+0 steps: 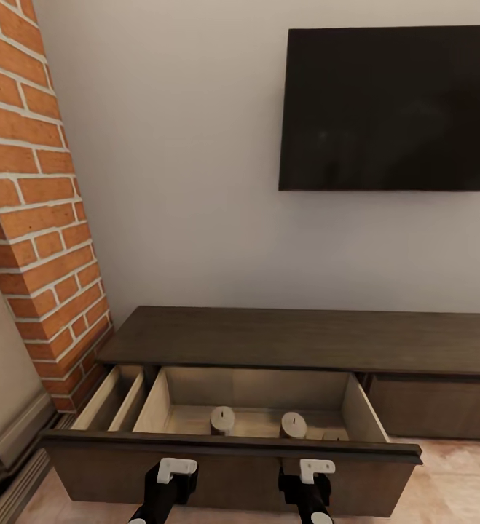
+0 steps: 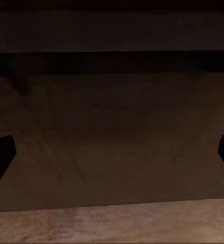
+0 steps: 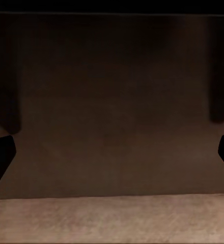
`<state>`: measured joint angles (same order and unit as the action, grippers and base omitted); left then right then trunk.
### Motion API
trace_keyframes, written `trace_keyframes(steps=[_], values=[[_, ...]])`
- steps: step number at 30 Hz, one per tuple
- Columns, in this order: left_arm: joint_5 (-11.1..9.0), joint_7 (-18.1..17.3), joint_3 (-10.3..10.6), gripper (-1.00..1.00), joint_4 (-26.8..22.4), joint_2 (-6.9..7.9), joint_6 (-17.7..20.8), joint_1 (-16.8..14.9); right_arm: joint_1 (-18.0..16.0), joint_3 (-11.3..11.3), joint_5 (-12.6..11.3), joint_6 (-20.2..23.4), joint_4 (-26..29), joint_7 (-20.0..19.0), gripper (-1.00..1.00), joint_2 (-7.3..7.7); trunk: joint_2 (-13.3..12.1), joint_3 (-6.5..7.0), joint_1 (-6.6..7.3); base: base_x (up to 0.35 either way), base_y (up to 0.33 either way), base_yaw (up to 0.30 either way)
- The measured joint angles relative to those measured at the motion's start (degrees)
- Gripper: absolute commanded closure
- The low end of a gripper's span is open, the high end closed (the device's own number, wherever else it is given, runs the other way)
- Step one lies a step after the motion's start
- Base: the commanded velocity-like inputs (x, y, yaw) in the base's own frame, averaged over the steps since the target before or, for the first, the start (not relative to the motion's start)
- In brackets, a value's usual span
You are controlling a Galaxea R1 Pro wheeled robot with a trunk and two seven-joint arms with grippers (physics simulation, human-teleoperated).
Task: Place each of the two pumpkins and all three candles from the living room inside a cabinet in the living room (use any cabinet), then make sure every cabinet is closed, and position the cauldron so it is next to a table in the living room.
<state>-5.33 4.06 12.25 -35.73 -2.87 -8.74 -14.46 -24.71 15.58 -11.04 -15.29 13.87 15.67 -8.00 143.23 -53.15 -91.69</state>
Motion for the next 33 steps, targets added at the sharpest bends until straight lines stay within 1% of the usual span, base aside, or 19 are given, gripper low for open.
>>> trace_keyframes(steps=[33], values=[[0.00, 0.00, 0.00, -1.00, -0.09, 0.00, 0.00, 0.00, -0.01, 0.06, 0.16, 0.05, -0.40, -0.07, -1.00, 0.00, 0.00, 0.00, 0.00, 0.224, 0.000, 0.000]])
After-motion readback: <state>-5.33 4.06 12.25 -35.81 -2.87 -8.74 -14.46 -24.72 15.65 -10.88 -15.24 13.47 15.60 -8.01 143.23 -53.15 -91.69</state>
